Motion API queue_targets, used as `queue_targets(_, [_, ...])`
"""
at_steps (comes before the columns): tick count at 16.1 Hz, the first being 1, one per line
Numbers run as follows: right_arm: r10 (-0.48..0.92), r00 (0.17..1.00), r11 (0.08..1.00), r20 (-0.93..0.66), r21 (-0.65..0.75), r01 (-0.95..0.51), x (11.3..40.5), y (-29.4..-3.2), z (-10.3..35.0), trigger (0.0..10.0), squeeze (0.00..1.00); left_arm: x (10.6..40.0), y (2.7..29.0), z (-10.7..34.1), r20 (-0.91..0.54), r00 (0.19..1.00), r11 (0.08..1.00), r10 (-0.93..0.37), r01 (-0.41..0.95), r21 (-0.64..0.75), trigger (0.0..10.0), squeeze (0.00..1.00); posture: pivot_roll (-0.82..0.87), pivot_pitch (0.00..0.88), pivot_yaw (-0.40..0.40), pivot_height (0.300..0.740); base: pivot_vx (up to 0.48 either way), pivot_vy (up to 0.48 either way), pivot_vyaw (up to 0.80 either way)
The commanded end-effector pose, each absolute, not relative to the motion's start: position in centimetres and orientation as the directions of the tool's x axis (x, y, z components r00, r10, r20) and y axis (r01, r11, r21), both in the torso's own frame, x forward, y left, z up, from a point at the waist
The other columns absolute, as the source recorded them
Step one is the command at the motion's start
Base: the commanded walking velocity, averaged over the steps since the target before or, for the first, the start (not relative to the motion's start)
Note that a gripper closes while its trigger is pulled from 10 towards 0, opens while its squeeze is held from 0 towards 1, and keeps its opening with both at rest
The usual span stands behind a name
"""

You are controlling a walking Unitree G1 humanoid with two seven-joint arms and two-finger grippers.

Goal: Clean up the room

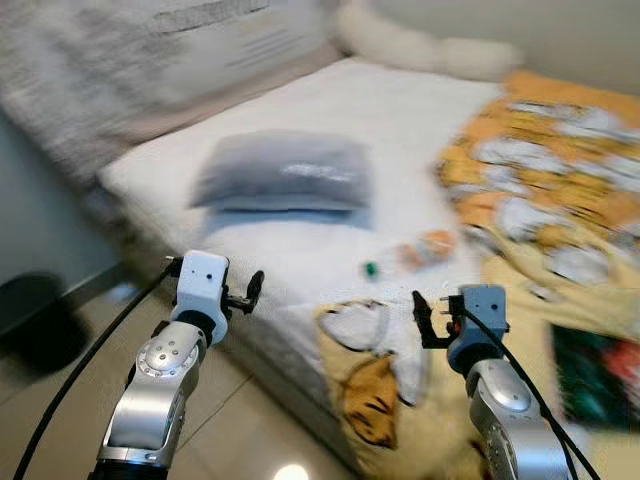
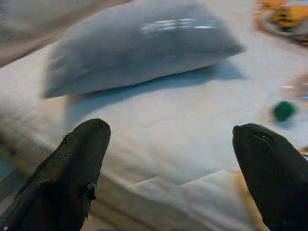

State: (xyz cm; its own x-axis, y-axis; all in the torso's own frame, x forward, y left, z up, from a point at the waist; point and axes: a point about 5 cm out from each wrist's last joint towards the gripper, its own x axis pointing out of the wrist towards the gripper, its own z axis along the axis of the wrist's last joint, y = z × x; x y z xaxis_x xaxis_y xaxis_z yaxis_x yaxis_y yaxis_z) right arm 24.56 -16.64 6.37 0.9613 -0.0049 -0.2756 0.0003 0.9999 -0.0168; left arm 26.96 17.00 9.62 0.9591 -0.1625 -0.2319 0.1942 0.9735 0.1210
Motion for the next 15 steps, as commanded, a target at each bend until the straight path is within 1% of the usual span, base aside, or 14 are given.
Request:
queue_targets(1, [-0.037,0.963,0.998,-0.267,-0.051,0.025,24.9,-16.8,6.8,10.0,0.0,26.7,17.1,9.7,-0.228,0.96,0.969,-0.163,0.199,0.146,10.0,0.0,0.03,0.0,0.041,0.74,0.0,0.0,-0.78])
queue_targets(3, [-0.011,0.964,0.997,-0.267,-0.082,-0.011,25.1,-16.4,6.8,10.0,0.0,26.5,17.2,9.6,-0.227,0.962,0.97,-0.15,0.188,0.153,10.0,0.0,0.05,0.0,0.028,0.74,0.0,0.0,-0.78])
queue_targets(5, [-0.027,0.968,0.995,-0.249,-0.096,0.003,25.6,-16.4,6.9,10.0,0.0,26.2,17.6,9.5,-0.23,0.966,0.977,-0.123,0.158,0.143,10.0,0.0,0.06,0.0,0.014,0.74,0.0,0.0,-0.79])
queue_targets(6, [-0.014,0.981,0.993,-0.195,-0.118,-0.009,26.1,-16.0,7.7,10.0,0.0,26.2,17.8,9.7,-0.225,0.968,0.979,-0.107,0.143,0.146,10.0,0.0,0.08,0.0,0.001,0.74,0.0,0.0,-0.8])
queue_targets(7, [-0.037,0.987,0.99,-0.158,-0.142,0.014,26.4,-15.9,8.1,10.0,0.0,26.2,17.9,9.8,-0.225,0.969,0.981,-0.098,0.132,0.145,10.0,0.0,0.08,0.0,-0.004,0.74,0.0,0.0,-0.8])
queue_targets(9, [0.035,0.982,0.998,-0.188,-0.048,-0.044,26.6,-15.2,7.9,10.0,0.0,25.8,18.2,9.5,-0.229,0.971,0.985,-0.07,0.103,0.136,10.0,0.0,0.09,0.0,-0.008,0.74,0.0,0.0,-0.8])
queue_targets(10, [0.01,0.98,0.999,-0.196,-0.037,-0.018,26.7,-15.5,7.8,10.0,0.0,25.6,18.5,9.3,-0.235,0.971,0.988,-0.053,0.084,0.127,10.0,0.0,0.09,0.0,-0.012,0.74,0.0,0.0,-0.8])
queue_targets(11, [-0.044,0.978,0.999,-0.205,-0.032,0.038,26.8,-16.2,7.6,10.0,0.0,25.9,18.6,9.5,-0.229,0.972,0.986,-0.043,0.078,0.145,10.0,0.0,0.09,0.0,-0.012,0.74,0.0,0.0,-0.8])
queue_targets(12, [-0.106,0.971,0.993,-0.215,0.021,0.113,26.8,-17.2,7.5,10.0,0.0,26.2,18.7,9.6,-0.223,0.974,0.986,-0.043,0.078,0.148,10.0,0.0,0.09,0.0,-0.018,0.74,0.0,0.0,-0.8])
queue_targets(13, [-0.135,0.965,0.986,-0.224,0.071,0.154,26.8,-17.7,7.6,10.0,0.0,26.2,18.7,9.7,-0.221,0.974,0.986,-0.044,0.079,0.149,10.0,0.0,0.09,0.0,-0.018,0.74,0.0,0.0,-0.8])
queue_targets(14, [-0.141,0.964,0.983,-0.224,0.08,0.163,26.9,-17.8,7.6,10.0,0.0,26.3,18.7,9.8,-0.221,0.974,0.986,-0.043,0.077,0.149,10.0,0.0,0.08,0.0,-0.014,0.74,0.0,0.0,-0.8])
queue_targets(15, [-0.16,0.966,0.983,-0.204,0.054,0.174,27.2,-17.9,7.9,10.0,0.0,26.4,18.7,9.8,-0.22,0.975,0.986,-0.043,0.077,0.151,10.0,0.0,0.07,0.0,-0.014,0.74,0.0,0.0,-0.8])
